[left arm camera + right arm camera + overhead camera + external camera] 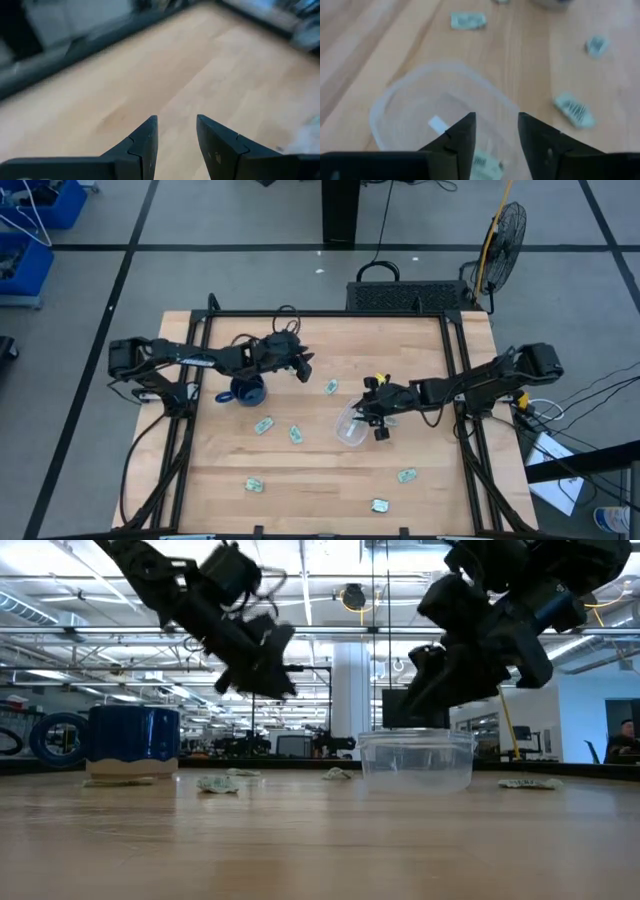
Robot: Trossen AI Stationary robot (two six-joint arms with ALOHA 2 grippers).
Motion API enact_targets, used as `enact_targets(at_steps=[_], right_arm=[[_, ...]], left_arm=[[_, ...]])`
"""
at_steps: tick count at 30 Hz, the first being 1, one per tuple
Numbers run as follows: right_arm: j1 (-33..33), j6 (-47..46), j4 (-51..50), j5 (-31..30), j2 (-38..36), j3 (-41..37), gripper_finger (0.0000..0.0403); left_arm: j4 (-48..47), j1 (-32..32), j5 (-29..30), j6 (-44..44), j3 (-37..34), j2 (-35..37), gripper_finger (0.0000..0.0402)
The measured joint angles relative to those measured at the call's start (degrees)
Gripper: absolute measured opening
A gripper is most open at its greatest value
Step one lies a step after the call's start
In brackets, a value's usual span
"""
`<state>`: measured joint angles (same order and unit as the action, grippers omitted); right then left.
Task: Pick and place Stevia / Truvia into bins
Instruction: Put the stevia packet into the transparent container
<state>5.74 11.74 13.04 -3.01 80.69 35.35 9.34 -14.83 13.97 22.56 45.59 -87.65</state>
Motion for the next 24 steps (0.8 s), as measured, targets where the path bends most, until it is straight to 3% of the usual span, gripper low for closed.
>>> enact_targets(at_steps=[9,12,17,21,24], right_arm=[[-0.5,10.92,8.84,-0.13,-2.01,-0.02,0.016],[-1.39,14.18,10.37,-0.09,-2.87,-0.02,0.016],[-3.2,16.15,13.1,0.06,-4.03,-0.02,0.016],[-4.89,19.71,12.82,0.1,-4.13,-0.04,0.016],[-6.2,22.38,13.43,0.09,-4.13,-0.04,0.016]], left_arm=[[-2.36,-4.69,-0.77,3.85,-0.02,-10.0,0.014],[-6.3,-6.21,-2.78,6.11,-0.01,-9.45,0.014],[-12.91,-8.2,-2.83,2.81,0.08,-5.75,0.014],[-17.73,-9.93,-8.16,4.74,0.03,-4.27,0.014],[-22.03,-9.98,-6.39,5.52,0.03,-4.6,0.014]])
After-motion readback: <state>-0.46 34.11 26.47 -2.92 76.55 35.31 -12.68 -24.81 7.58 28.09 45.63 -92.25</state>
